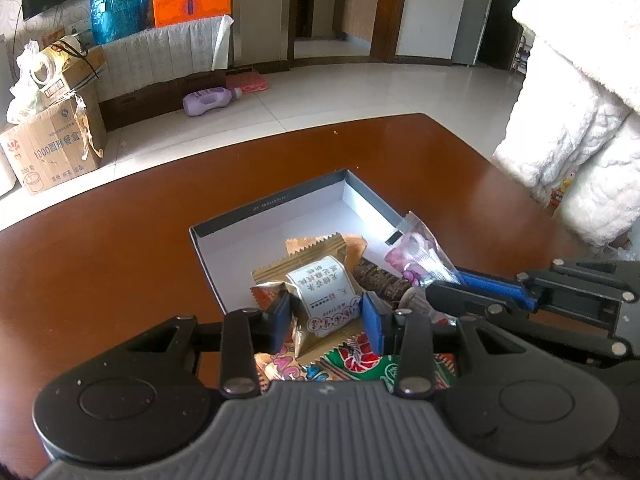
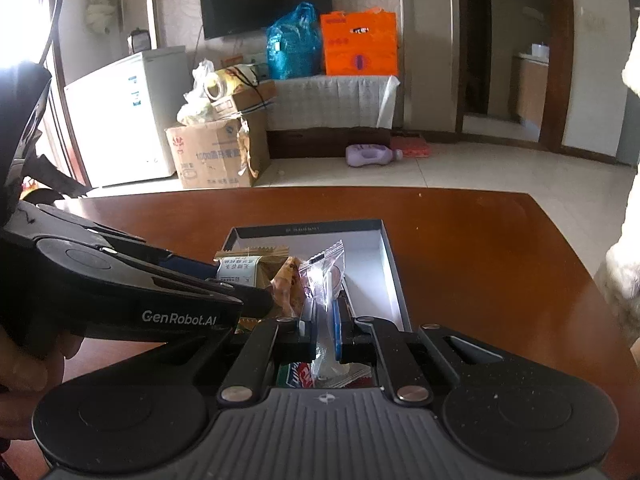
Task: Organize snacks
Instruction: 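Open the left tool to drop the pastry packet while the right tool releases the clear packet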
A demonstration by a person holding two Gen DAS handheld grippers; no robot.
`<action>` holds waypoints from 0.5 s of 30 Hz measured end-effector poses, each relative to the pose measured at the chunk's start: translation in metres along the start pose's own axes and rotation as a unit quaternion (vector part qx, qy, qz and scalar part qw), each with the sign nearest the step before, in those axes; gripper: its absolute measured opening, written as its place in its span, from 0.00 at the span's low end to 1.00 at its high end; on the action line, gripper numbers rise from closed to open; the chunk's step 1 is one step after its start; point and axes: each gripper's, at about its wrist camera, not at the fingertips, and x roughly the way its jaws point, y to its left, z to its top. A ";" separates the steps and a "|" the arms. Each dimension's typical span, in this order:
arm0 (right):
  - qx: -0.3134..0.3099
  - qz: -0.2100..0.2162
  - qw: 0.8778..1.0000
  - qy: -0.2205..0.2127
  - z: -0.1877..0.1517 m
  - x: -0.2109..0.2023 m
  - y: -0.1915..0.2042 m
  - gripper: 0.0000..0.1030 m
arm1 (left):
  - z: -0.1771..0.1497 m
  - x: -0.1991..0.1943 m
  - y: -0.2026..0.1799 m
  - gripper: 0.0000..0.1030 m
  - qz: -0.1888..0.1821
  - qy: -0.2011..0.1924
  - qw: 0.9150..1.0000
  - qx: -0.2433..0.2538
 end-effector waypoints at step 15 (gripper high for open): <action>-0.008 -0.012 1.000 0.022 -0.007 0.021 0.000 0.15 | -0.005 0.017 -0.003 0.36 -0.001 0.008 1.000 0.020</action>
